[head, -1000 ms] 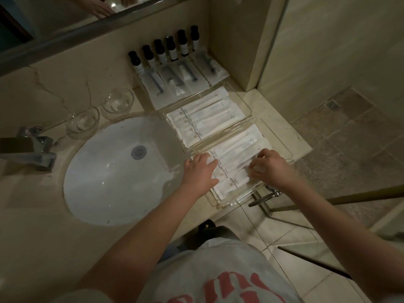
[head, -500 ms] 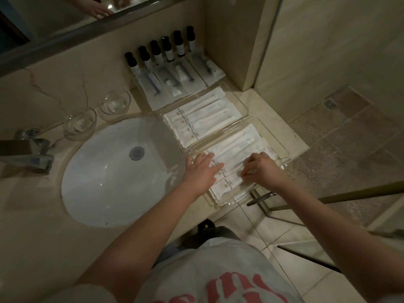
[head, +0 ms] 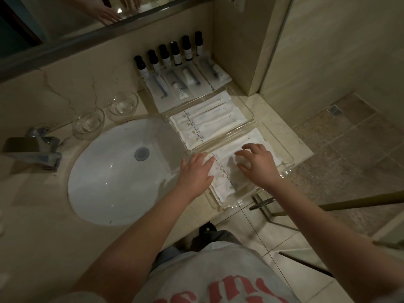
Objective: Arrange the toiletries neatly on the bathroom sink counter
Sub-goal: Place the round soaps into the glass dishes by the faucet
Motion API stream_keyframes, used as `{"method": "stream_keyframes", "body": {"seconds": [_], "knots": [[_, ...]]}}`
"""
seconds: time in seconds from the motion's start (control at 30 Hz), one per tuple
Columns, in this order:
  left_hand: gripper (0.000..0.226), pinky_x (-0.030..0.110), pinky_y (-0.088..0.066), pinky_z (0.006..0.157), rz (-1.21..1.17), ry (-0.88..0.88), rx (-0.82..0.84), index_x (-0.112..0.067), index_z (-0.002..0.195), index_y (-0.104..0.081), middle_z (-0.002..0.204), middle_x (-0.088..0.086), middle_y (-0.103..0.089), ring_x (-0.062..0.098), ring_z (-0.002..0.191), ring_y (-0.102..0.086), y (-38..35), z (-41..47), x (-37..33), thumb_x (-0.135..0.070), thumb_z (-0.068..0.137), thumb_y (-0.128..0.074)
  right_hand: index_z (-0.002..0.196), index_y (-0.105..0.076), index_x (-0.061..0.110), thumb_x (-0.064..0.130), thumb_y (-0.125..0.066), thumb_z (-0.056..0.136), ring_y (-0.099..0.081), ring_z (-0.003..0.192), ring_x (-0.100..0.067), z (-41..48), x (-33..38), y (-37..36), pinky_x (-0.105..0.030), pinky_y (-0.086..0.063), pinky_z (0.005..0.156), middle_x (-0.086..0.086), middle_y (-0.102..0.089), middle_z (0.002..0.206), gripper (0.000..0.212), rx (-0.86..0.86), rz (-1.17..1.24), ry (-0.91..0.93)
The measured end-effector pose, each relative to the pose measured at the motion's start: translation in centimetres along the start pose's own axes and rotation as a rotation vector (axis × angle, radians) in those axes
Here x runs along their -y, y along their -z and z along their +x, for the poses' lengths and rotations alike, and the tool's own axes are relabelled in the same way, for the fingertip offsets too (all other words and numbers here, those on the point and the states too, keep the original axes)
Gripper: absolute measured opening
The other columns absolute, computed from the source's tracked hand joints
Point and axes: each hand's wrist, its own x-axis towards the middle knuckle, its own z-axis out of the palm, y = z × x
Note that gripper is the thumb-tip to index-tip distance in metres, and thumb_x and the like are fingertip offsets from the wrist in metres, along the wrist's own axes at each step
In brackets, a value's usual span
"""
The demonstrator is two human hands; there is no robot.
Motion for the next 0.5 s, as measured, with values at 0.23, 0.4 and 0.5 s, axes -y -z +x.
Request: {"method": "stream_keyframes", "body": {"seconds": [0.23, 0.4, 0.5], "knots": [[0.049, 0.044, -0.021, 0.111, -0.058, 0.231, -0.21, -0.021, 0.139, -0.039, 0.143, 0.002, -0.039, 0.022, 0.136, -0.03, 2.1, -4.1, 5.5, -0.033, 0.092, -0.047, 0.115, -0.064, 0.014, 0.019, -0.073, 0.073, -0.057, 0.11, -0.038, 3.7, 7.6, -0.8, -0.047, -0.049, 0.085, -0.014, -0.063, 0.121, 0.043, 0.067, -0.009, 0.202], [0.053, 0.041, -0.02, 0.113, -0.107, 0.504, -0.26, -0.018, 0.142, -0.037, 0.148, 0.004, -0.036, 0.023, 0.138, -0.028, 2.1, -10.4, 12.1, -0.039, 0.093, -0.042, 0.129, -0.053, 0.016, 0.026, -0.065, 0.081, -0.05, 0.118, -0.035, 5.7, 15.7, -2.9, -0.044, -0.045, 0.093, -0.01, -0.053, 0.133, 0.05, 0.191, 0.001, 0.359], [0.054, 0.04, -0.022, 0.113, -0.134, 0.657, -0.246, -0.02, 0.143, -0.033, 0.15, 0.003, -0.033, 0.022, 0.14, -0.026, 1.8, -14.9, 16.2, -0.038, 0.094, -0.044, 0.134, -0.048, 0.02, 0.031, -0.058, 0.087, -0.047, 0.123, -0.031, 6.1, 21.2, -4.9, -0.042, -0.041, 0.098, -0.007, -0.049, 0.138, 0.049, 0.271, -0.024, 0.462]]}}
